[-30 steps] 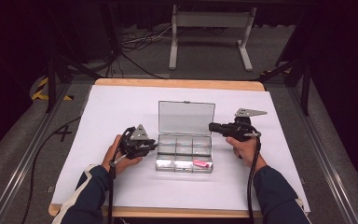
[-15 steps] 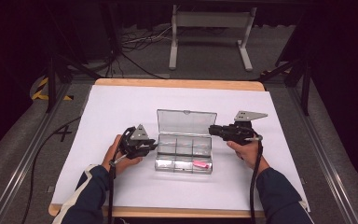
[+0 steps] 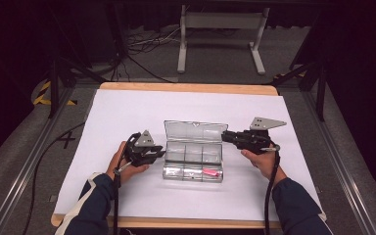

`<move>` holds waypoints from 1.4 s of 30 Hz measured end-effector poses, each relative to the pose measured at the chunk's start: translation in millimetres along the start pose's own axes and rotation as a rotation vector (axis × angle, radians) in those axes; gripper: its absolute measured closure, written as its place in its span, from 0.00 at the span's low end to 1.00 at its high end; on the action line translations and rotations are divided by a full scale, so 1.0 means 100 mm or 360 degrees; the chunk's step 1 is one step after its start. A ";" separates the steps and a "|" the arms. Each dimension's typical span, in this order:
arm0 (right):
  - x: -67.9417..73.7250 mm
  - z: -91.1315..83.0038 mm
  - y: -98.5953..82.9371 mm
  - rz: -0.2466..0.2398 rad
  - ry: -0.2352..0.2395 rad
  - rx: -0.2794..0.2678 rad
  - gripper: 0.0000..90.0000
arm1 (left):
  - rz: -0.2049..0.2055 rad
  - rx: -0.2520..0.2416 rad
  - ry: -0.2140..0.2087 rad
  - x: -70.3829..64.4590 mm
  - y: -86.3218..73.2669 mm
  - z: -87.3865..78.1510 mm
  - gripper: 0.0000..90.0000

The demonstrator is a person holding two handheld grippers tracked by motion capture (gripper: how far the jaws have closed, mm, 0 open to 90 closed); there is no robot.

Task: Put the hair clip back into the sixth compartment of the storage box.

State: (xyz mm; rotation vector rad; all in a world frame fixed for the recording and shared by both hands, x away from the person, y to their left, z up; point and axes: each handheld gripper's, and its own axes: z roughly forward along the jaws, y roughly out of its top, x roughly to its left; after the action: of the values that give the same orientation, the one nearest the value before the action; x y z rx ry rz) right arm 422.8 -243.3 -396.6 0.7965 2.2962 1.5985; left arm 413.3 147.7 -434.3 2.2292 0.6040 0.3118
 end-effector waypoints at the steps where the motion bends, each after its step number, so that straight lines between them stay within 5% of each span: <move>1: 0.01 0.00 0.00 -0.0007 -0.0003 0.0002 0.89 | 0.0002 -0.0001 -0.0003 0.00 0.00 0.00 0.83; 17: 0.07 -0.03 -0.01 -0.0069 -0.0008 0.0031 0.88 | -0.0015 -0.0079 0.0045 0.04 0.03 -0.15 0.83; 28: 0.13 -0.05 -0.02 -0.0118 -0.0008 0.0062 0.87 | 0.0021 -0.0208 0.0026 -0.03 0.16 -0.25 0.86; 42: 0.22 -0.08 -0.05 -0.0169 -0.0025 0.0106 0.86 | 0.0037 -0.0263 -0.0035 -0.10 0.20 -0.27 0.97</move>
State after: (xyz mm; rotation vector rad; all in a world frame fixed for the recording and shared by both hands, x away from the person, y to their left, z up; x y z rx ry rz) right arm 399.0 -238.8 -395.9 0.6868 2.3497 1.4728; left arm 400.2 148.6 -401.8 2.0797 0.5218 0.3367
